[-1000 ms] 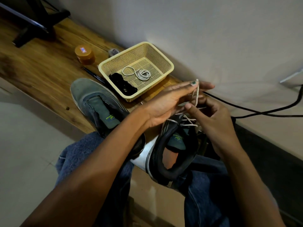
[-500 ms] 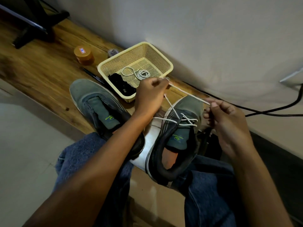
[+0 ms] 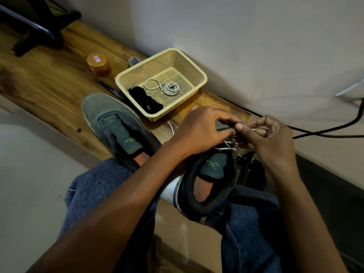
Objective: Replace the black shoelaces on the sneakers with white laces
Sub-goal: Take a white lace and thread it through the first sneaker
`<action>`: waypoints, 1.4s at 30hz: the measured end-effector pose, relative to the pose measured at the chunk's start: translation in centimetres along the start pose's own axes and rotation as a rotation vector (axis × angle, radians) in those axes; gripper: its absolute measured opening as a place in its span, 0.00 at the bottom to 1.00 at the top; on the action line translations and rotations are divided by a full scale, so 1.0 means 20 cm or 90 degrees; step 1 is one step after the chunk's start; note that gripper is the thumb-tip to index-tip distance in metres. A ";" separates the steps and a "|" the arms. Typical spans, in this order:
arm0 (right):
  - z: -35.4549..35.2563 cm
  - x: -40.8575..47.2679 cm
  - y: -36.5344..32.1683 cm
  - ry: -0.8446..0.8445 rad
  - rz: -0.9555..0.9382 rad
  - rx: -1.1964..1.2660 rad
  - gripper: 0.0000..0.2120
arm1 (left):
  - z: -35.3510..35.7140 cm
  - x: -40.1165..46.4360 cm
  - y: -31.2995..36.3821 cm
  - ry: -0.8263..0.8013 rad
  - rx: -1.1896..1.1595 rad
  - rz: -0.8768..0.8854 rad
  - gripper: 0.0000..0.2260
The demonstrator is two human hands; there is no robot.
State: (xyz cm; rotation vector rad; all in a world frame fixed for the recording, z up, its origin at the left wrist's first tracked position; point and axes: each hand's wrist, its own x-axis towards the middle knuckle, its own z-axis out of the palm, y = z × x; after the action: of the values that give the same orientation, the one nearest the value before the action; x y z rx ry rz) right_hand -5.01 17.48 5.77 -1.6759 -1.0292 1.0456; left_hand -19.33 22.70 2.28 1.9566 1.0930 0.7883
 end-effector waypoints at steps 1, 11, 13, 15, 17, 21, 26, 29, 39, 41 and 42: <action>0.00 0.00 0.00 0.009 -0.007 -0.006 0.06 | 0.00 0.00 0.00 -0.002 -0.031 -0.005 0.10; -0.07 0.01 0.05 -0.071 0.088 -0.235 0.11 | -0.01 0.02 -0.04 -0.038 -0.019 -0.078 0.06; -0.07 0.01 0.07 -0.134 0.143 -0.287 0.14 | -0.01 0.01 -0.03 -0.066 0.005 -0.079 0.07; -0.06 0.00 0.08 -0.168 0.183 -0.293 0.14 | 0.00 0.00 -0.03 -0.103 0.025 -0.097 0.05; -0.07 0.00 0.08 -0.164 0.206 -0.248 0.12 | 0.00 -0.01 -0.03 -0.137 0.060 -0.110 0.04; -0.09 0.00 0.09 -0.123 0.211 -0.159 0.08 | 0.00 -0.02 -0.03 -0.150 0.110 -0.117 0.04; -0.10 0.01 0.12 -0.104 0.210 -0.101 0.09 | 0.00 -0.02 -0.03 -0.147 0.111 -0.128 0.05; -0.09 0.01 0.11 -0.097 0.208 -0.083 0.10 | 0.00 -0.03 -0.02 -0.149 0.130 -0.130 0.06; -0.07 0.01 0.09 -0.062 0.193 -0.056 0.10 | 0.05 -0.01 -0.02 -0.109 0.239 -0.071 0.08; -0.06 0.01 0.09 -0.063 0.190 -0.051 0.11 | 0.05 -0.01 -0.02 -0.094 0.225 -0.074 0.09; -0.06 0.01 0.09 -0.063 0.190 -0.047 0.11 | 0.06 -0.01 -0.02 -0.088 0.220 -0.076 0.09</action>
State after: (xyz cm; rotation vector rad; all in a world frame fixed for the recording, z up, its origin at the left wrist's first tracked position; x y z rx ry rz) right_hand -3.43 16.85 4.36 -1.8941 -0.9063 1.3084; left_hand -18.68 22.31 1.35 2.1667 1.3147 0.4134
